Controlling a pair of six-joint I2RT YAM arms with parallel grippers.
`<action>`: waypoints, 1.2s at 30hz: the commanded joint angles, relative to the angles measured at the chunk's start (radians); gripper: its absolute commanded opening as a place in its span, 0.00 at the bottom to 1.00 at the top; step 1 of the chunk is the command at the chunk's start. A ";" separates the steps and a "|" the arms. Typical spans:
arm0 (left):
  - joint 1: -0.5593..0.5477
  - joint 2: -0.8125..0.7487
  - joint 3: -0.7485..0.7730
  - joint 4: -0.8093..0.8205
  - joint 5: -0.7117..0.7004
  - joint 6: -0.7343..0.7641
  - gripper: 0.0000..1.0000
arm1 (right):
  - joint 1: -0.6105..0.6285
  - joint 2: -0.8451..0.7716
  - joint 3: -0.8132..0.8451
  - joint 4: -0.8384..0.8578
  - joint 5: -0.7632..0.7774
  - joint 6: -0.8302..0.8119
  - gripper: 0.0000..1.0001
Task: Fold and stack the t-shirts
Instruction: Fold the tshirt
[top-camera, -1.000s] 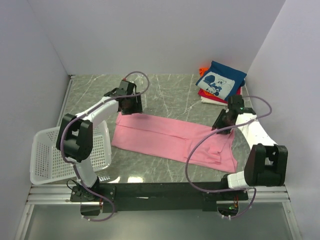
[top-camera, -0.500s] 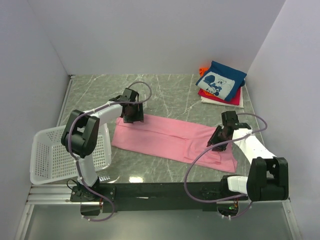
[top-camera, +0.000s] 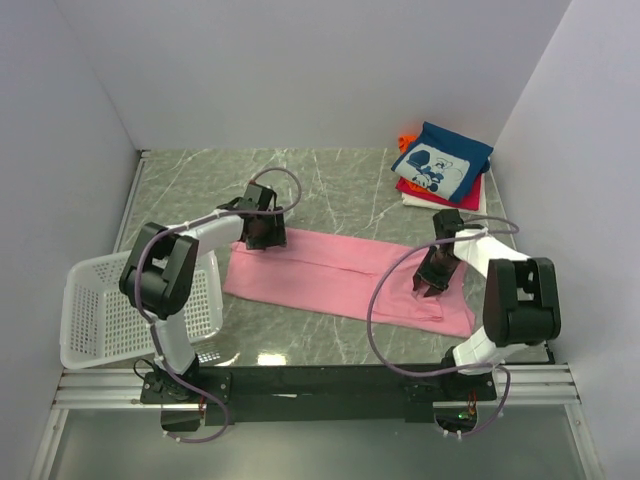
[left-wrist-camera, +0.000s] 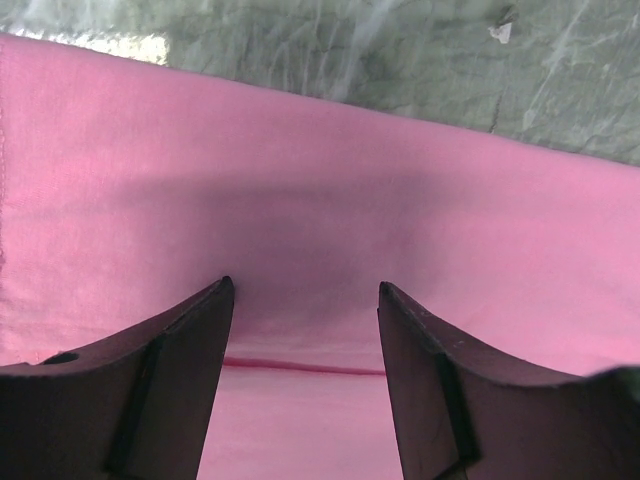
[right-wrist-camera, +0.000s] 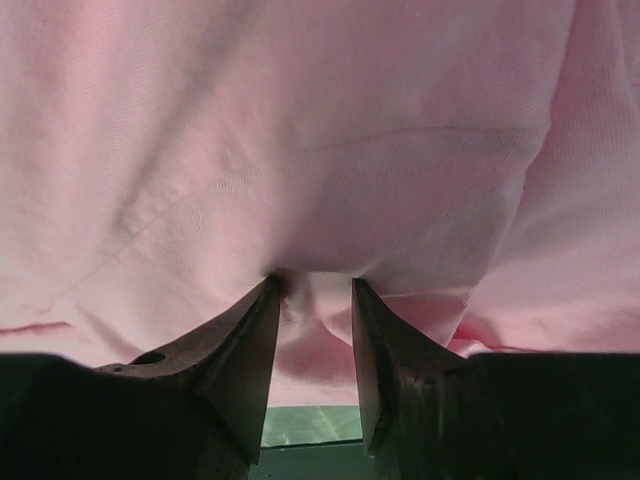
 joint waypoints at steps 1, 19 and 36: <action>-0.003 -0.007 -0.071 -0.093 -0.037 -0.039 0.66 | 0.007 0.098 0.077 0.041 0.076 -0.032 0.43; -0.110 -0.226 -0.290 -0.140 0.016 -0.244 0.66 | 0.024 0.422 0.507 -0.091 0.128 -0.081 0.42; -0.282 -0.478 -0.459 -0.222 0.034 -0.483 0.66 | 0.098 0.626 0.825 -0.206 0.117 -0.156 0.42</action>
